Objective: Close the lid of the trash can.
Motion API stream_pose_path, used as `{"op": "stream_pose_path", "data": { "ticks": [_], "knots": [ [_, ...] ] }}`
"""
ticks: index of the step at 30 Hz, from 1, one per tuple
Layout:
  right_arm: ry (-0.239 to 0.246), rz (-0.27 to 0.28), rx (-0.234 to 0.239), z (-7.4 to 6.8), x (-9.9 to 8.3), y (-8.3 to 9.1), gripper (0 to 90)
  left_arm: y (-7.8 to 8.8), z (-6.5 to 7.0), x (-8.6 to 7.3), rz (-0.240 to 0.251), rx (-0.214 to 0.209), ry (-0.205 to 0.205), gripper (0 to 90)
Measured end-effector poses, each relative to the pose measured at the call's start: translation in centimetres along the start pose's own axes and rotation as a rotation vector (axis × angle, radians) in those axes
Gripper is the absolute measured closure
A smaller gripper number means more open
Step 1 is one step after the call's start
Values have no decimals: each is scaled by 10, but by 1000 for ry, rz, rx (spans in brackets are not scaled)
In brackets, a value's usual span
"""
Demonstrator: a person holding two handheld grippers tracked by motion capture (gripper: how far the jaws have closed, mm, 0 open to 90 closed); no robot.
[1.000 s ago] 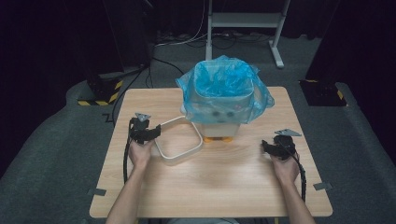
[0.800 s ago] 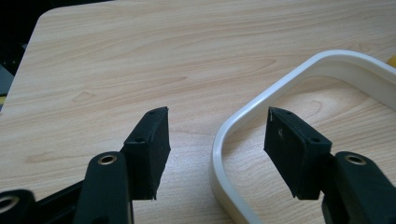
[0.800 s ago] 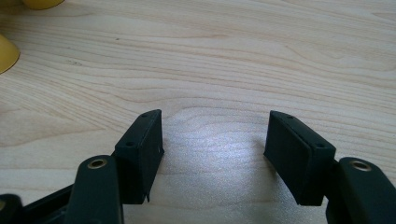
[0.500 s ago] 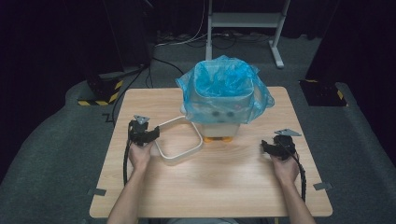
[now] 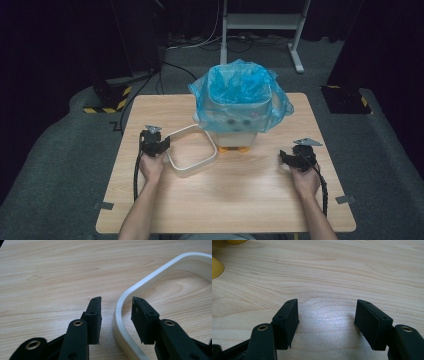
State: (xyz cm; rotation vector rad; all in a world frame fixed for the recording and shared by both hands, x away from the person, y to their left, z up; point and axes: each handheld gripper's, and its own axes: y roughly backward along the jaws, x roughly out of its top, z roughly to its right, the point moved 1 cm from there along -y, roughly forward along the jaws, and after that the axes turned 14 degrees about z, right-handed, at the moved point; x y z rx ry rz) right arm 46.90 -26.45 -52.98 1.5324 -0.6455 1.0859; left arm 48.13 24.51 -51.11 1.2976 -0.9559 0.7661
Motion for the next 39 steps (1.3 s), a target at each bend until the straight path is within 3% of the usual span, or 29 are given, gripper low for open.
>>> {"op": "stream_pose_path", "data": {
  "ticks": [17,33,39],
  "knots": [
    [-1,0,1,0,0,0,353,-5,3,-5,-27,-6,-20,753],
    [0,1,3,0,0,0,350,-5,4,-4,-29,-9,-60,785],
    [0,1,3,0,0,0,350,-4,3,-4,-27,-28,-43,787]
  ]
}}
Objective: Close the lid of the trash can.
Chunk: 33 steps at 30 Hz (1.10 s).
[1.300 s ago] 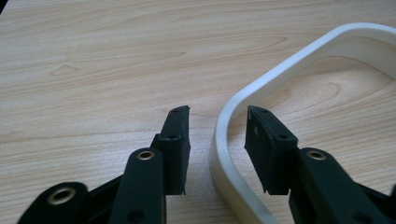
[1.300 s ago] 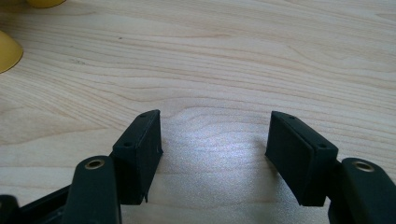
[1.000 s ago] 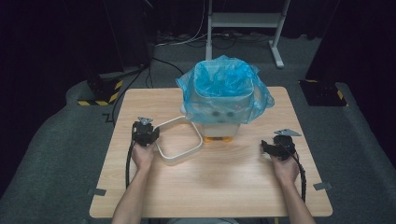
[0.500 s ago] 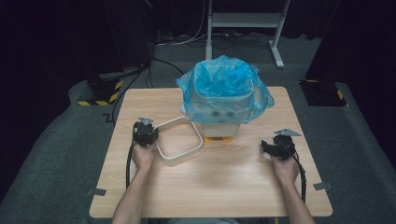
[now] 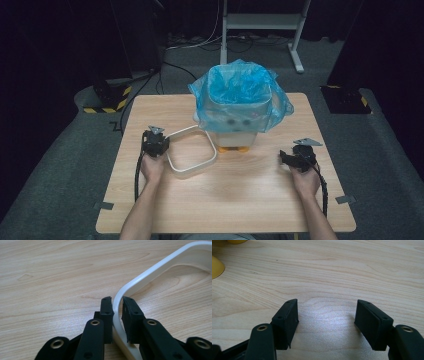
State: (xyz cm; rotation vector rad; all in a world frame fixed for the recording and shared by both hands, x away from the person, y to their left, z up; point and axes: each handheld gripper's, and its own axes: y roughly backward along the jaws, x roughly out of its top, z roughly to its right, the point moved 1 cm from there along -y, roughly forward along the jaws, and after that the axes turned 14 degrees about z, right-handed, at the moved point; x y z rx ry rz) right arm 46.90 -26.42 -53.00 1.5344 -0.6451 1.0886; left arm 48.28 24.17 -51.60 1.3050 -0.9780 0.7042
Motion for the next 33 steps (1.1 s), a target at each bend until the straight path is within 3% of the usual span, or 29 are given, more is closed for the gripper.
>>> {"op": "stream_pose_path", "data": {
  "ticks": [17,33],
  "knots": [
    [0,0,0,0,0,0,350,12,-4,6,-9,-28,-26,799],
    [0,-2,0,0,0,0,349,29,-8,14,15,-48,-14,799]
  ]
}}
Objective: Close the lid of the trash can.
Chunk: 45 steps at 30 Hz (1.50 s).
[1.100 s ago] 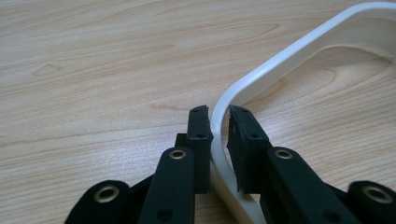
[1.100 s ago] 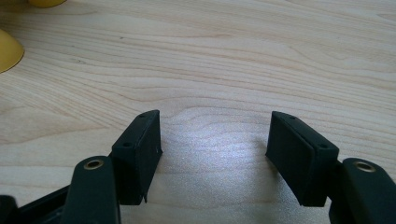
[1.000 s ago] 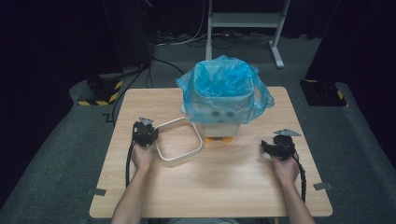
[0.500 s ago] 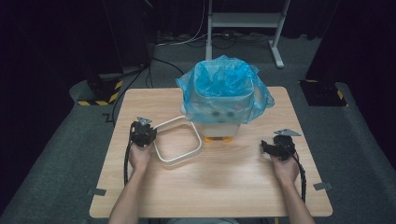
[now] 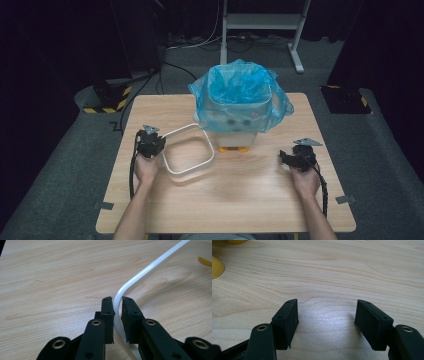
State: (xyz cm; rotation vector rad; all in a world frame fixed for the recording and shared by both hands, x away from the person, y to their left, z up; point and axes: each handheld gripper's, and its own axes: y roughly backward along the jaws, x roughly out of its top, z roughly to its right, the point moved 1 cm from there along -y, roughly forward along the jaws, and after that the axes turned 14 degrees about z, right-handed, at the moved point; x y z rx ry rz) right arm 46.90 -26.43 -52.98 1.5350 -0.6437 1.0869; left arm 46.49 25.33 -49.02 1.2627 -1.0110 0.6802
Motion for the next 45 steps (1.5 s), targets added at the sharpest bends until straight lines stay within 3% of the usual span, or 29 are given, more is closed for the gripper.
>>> {"op": "stream_pose_path", "data": {
  "ticks": [7,13,19,35,41,45],
  "knots": [
    [3,1,1,0,0,0,348,9,0,3,-8,-24,-24,799],
    [0,0,1,0,0,0,347,17,-3,6,0,-28,-12,799],
    [0,2,2,0,0,0,345,26,-3,10,16,-43,27,799],
    [1,1,2,0,0,0,345,52,-12,28,29,-36,-10,800],
    [3,2,2,0,0,0,344,59,-17,32,28,-49,15,800],
    [4,2,3,0,0,0,343,65,-20,37,25,-43,2,800]
  ]
}}
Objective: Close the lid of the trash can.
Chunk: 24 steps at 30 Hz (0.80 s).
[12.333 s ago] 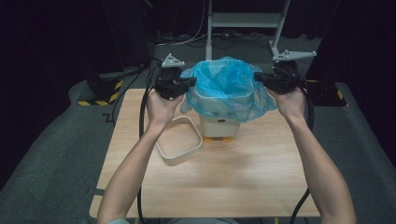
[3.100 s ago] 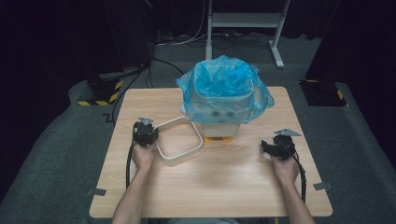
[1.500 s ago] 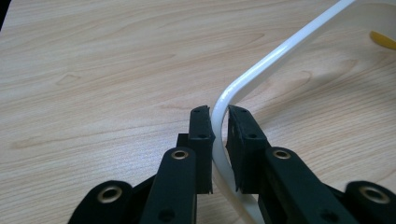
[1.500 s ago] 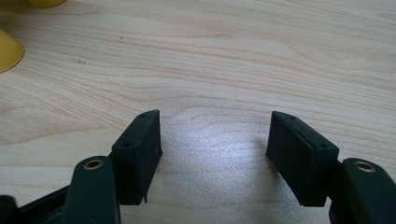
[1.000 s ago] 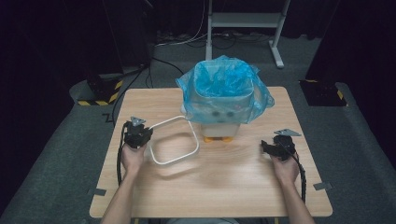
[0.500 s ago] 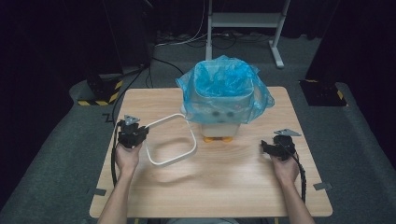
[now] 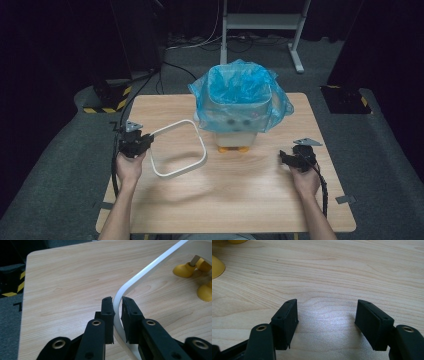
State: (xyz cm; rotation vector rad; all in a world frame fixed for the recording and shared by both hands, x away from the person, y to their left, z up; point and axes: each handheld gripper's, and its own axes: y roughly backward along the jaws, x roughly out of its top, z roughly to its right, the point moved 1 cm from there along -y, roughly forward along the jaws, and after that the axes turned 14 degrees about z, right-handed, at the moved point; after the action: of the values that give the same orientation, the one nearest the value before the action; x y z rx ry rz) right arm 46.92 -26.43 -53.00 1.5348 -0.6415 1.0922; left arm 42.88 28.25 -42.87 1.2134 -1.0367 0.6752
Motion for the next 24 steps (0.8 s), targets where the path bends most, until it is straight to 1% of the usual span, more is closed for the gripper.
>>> {"op": "stream_pose_path", "data": {
  "ticks": [2,7,9,10,11,12,13,19,22,24],
  "knots": [
    [-1,0,-1,0,0,0,343,3,-2,3,0,0,-5,800],
    [-1,-1,-1,0,0,0,343,12,-7,10,2,2,-3,800],
    [-1,0,0,0,0,0,343,15,-9,12,0,6,-10,801],
    [-1,-1,-1,0,0,0,343,16,-11,13,3,9,-3,800],
    [-2,-1,0,0,0,0,343,17,-14,14,7,6,18,799],
    [-2,-1,0,0,0,0,342,18,-15,15,9,2,30,799],
    [-1,-2,0,0,0,0,342,20,-16,18,15,1,34,800],
    [-1,-1,1,0,0,0,342,29,-18,31,20,3,5,802],
    [-1,0,1,0,0,0,342,32,-21,35,21,4,14,802],
    [-1,-2,0,0,0,0,342,33,-24,39,24,1,31,803]
  ]
}}
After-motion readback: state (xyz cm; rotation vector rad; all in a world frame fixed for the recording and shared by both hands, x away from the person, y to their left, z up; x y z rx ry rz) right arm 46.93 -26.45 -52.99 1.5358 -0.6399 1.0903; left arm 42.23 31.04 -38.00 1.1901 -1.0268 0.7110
